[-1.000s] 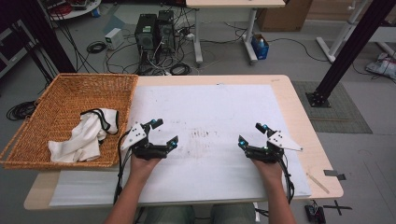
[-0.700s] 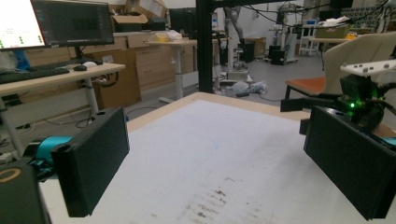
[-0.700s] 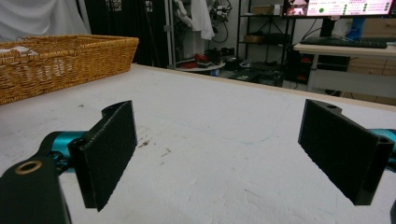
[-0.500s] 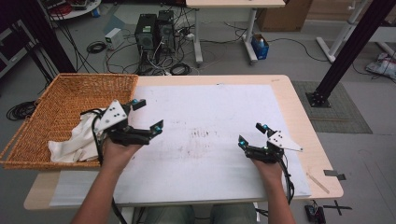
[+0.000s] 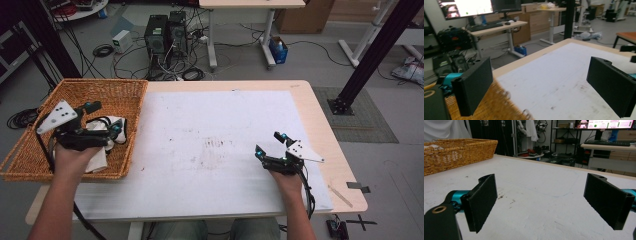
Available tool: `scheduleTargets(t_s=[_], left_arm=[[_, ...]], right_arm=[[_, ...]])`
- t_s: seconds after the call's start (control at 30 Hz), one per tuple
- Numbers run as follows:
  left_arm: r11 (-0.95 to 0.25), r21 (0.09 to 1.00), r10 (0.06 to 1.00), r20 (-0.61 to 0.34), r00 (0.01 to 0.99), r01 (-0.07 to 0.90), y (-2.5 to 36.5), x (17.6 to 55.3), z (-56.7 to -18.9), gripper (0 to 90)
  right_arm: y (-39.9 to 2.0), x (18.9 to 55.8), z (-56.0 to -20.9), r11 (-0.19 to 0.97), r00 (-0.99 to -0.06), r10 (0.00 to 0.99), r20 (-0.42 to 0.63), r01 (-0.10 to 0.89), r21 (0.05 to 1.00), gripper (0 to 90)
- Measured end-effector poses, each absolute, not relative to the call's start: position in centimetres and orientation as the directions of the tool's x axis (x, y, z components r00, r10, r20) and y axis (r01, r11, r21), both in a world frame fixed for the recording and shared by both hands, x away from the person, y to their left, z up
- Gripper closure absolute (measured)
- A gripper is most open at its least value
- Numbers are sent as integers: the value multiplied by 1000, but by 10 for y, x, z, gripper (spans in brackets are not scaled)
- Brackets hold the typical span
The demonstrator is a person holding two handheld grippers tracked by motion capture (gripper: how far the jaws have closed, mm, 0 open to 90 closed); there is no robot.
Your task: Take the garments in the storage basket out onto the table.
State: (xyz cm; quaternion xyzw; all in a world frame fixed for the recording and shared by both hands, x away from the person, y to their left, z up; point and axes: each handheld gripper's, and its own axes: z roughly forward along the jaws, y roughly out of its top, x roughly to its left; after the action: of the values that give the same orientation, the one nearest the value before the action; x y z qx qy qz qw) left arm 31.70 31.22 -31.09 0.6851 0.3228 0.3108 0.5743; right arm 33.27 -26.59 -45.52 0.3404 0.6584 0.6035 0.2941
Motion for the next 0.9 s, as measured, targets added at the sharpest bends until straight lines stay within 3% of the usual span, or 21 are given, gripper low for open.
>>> scheduleTargets(t_s=[0.17,0.4,0.67,0.9], left_arm=[[-150,971,845,27,535,188,347,324,-325,66],[-238,908,877,47,478,346,362,350,-346,66],[-229,825,917,5,400,516,376,379,-366,66],[-283,629,927,-13,374,724,380,400,-398,66]], right_arm=[[-266,333,-455,42,-594,804,22,92,995,120],[-266,333,-455,41,-595,804,23,93,995,120],[-266,333,-455,40,-594,804,22,92,995,120],[-266,333,-455,41,-591,806,21,91,995,121]])
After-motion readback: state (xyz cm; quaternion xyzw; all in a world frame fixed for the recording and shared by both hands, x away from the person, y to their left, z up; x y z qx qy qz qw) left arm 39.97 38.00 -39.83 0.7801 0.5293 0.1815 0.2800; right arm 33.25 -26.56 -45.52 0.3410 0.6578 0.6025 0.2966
